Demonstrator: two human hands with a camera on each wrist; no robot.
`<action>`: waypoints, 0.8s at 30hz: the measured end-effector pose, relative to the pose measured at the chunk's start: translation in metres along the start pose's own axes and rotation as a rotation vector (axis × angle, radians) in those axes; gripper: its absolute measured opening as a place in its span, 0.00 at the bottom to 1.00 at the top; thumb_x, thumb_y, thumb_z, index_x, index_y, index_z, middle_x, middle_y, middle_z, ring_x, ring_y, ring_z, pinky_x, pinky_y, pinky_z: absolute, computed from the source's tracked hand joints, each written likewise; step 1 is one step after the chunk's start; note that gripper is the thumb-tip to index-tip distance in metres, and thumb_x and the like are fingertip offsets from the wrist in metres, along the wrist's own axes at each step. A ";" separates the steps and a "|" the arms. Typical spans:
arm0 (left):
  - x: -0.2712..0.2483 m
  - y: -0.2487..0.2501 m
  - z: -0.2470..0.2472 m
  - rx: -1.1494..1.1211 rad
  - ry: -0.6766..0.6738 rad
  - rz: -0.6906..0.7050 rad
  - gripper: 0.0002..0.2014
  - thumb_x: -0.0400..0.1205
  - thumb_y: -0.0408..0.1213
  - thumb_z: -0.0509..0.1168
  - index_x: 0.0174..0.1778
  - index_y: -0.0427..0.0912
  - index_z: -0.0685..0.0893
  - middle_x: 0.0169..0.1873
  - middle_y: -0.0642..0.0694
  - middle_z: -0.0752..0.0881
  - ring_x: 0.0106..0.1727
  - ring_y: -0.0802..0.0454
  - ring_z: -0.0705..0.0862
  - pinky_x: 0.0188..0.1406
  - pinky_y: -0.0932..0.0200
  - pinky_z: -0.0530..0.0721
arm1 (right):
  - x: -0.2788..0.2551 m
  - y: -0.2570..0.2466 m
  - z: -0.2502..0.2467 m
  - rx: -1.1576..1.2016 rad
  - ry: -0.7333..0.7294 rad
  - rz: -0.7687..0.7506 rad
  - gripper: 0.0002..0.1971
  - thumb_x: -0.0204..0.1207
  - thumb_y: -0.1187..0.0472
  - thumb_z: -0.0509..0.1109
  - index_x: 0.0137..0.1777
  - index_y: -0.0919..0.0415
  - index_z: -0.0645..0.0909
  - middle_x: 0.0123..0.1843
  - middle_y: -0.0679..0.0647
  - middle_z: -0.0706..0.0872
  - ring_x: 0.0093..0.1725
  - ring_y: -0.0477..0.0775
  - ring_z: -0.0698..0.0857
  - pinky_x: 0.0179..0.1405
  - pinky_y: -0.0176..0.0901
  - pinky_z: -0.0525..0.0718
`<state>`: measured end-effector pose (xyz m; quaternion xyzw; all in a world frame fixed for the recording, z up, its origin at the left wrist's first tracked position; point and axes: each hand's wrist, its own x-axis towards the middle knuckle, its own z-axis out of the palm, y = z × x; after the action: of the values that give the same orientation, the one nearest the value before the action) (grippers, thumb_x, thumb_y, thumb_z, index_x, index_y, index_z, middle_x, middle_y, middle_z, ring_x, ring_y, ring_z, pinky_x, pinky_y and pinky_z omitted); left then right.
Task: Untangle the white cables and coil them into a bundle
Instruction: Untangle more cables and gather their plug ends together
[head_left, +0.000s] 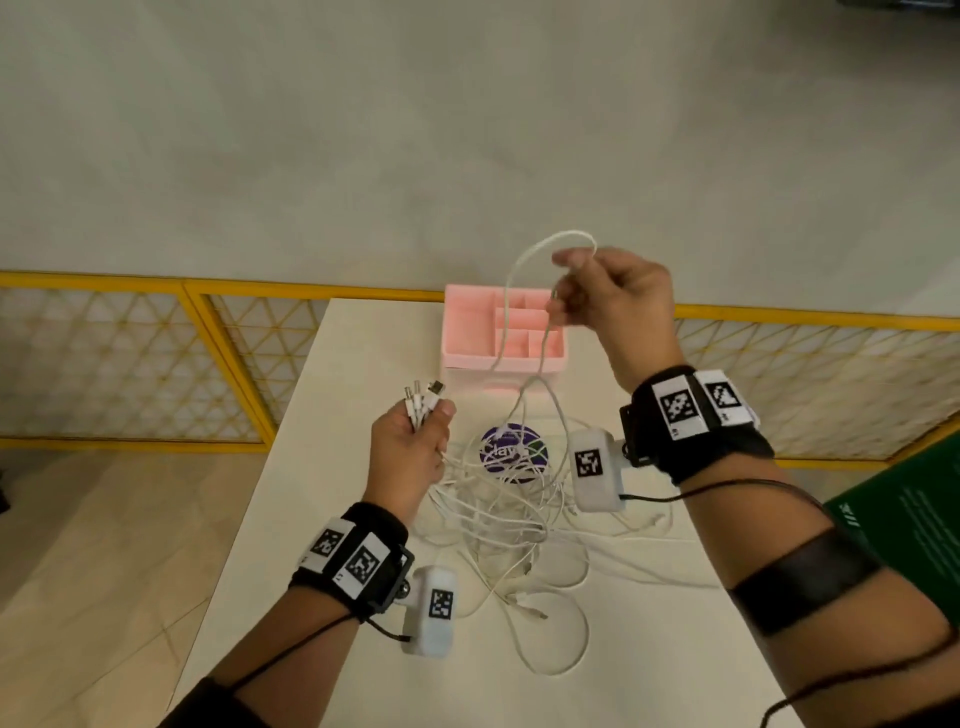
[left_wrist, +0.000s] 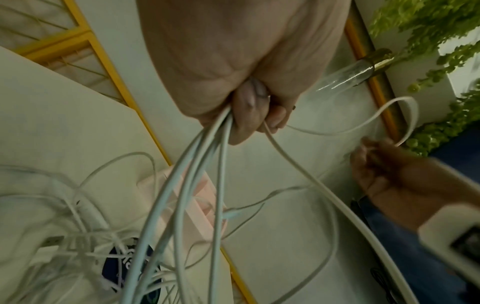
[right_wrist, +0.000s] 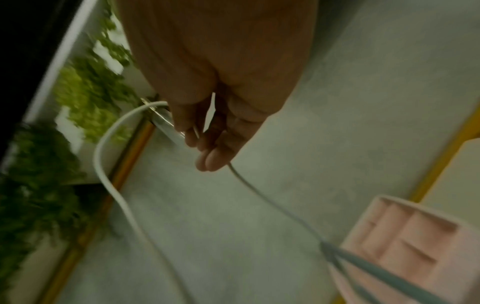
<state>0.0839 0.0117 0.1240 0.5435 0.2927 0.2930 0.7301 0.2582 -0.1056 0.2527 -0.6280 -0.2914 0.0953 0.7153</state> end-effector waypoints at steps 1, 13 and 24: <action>0.000 -0.001 0.002 0.005 -0.010 -0.002 0.03 0.85 0.35 0.69 0.49 0.39 0.83 0.23 0.48 0.73 0.21 0.57 0.64 0.17 0.65 0.63 | 0.000 -0.011 0.004 0.078 -0.005 -0.023 0.09 0.84 0.65 0.67 0.49 0.67 0.87 0.32 0.62 0.82 0.35 0.63 0.87 0.38 0.52 0.89; 0.001 0.001 0.025 -0.013 -0.168 -0.036 0.05 0.83 0.35 0.71 0.45 0.36 0.84 0.24 0.47 0.69 0.24 0.54 0.62 0.19 0.63 0.60 | -0.045 0.017 0.032 0.143 -0.245 0.279 0.16 0.88 0.59 0.61 0.48 0.70 0.85 0.40 0.71 0.86 0.46 0.76 0.88 0.53 0.64 0.87; 0.006 -0.020 0.014 0.325 -0.103 -0.046 0.04 0.82 0.33 0.72 0.45 0.37 0.90 0.18 0.56 0.75 0.19 0.58 0.68 0.18 0.67 0.66 | -0.038 0.013 0.022 0.213 0.028 0.075 0.12 0.88 0.61 0.62 0.46 0.66 0.81 0.45 0.57 0.87 0.39 0.66 0.89 0.40 0.51 0.89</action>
<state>0.1002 0.0025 0.1071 0.6619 0.3108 0.1968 0.6531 0.2183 -0.1042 0.2302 -0.5601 -0.2457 0.1434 0.7780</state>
